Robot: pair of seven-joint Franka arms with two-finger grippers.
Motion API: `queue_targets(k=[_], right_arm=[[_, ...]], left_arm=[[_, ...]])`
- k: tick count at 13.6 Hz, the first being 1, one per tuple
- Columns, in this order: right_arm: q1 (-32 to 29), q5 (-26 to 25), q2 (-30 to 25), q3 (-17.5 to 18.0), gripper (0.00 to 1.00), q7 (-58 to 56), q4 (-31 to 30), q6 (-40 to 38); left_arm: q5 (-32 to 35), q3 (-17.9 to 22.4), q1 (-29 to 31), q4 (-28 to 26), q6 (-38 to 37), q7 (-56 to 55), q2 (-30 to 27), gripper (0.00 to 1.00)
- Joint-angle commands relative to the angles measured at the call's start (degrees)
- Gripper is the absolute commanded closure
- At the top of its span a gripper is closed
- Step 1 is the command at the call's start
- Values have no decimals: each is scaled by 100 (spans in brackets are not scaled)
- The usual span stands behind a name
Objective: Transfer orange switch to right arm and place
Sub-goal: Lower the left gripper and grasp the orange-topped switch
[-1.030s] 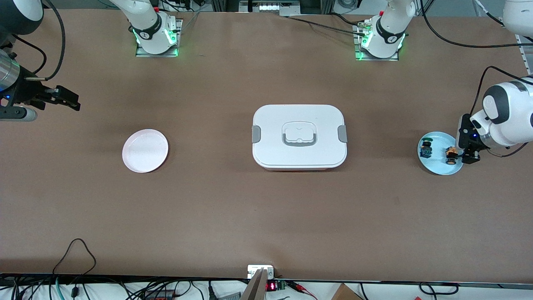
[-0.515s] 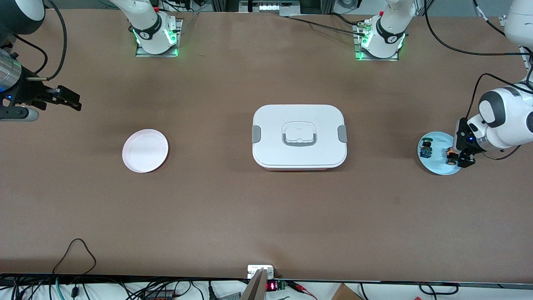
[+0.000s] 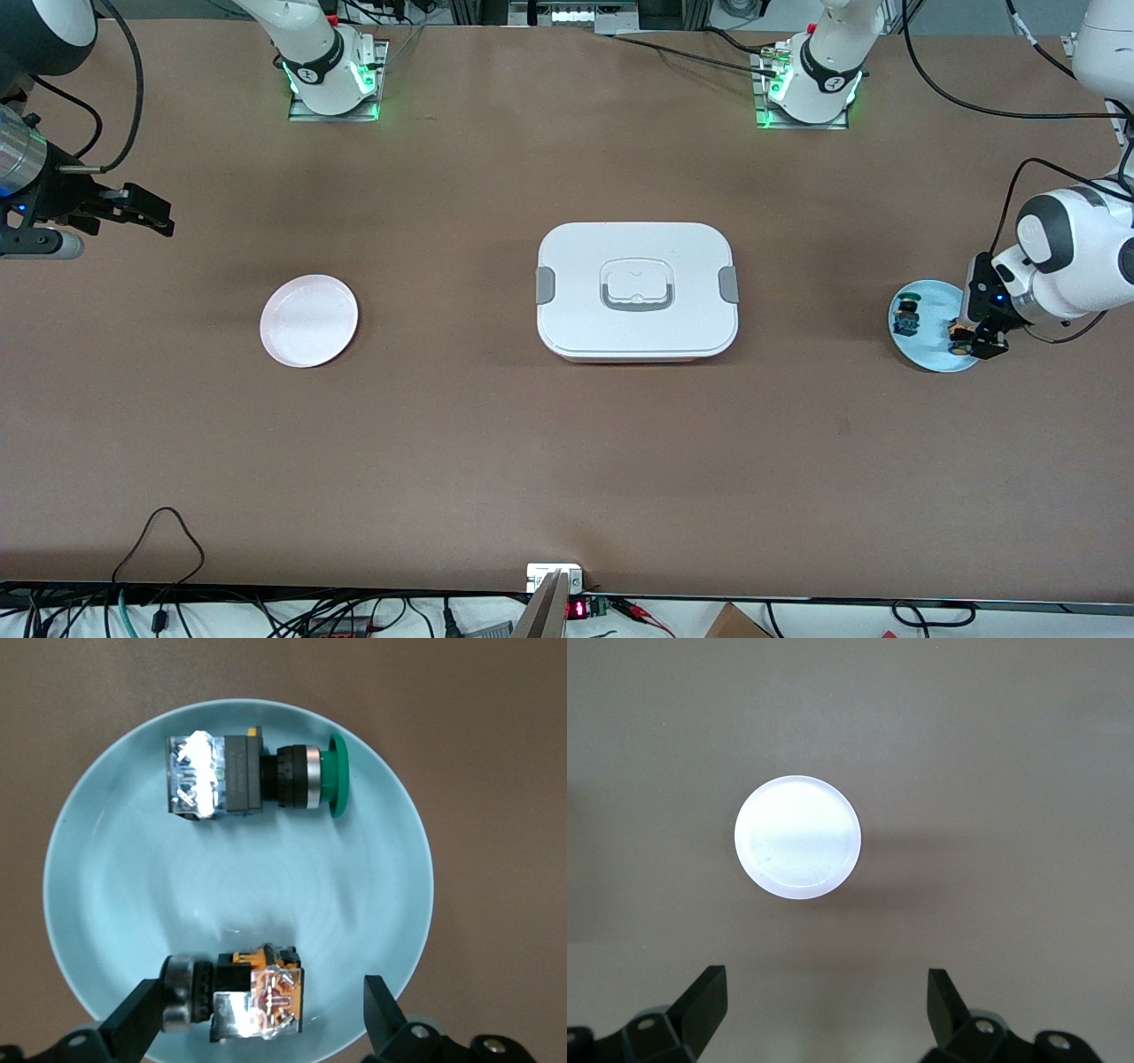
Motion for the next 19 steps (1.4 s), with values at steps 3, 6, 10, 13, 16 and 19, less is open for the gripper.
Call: queue_targets(k=[3,6,10,13,16,19], right_arm=[[7,62,70,-5,0,2,148,-39],[7,70,70,-5,0,2,148,-39],[7,70,79,-5,0,2,148,-39],[7,70,88,-5,0,10,148,-39],[7,62,88,-5,0,11,148,-39],[7,62,88,-5,0,11,148,-39]], left_arm=[[-93,-76,30,136,-46,154,0,0],[-84,-76,-23,232,6,128,44,0],[-84,-76,12,382,24,154,290,0],[-84,-76,30,382,33,154,308,0],[-84,-76,74,382,191,163,413,0],[-84,-76,65,382,217,163,440,2]])
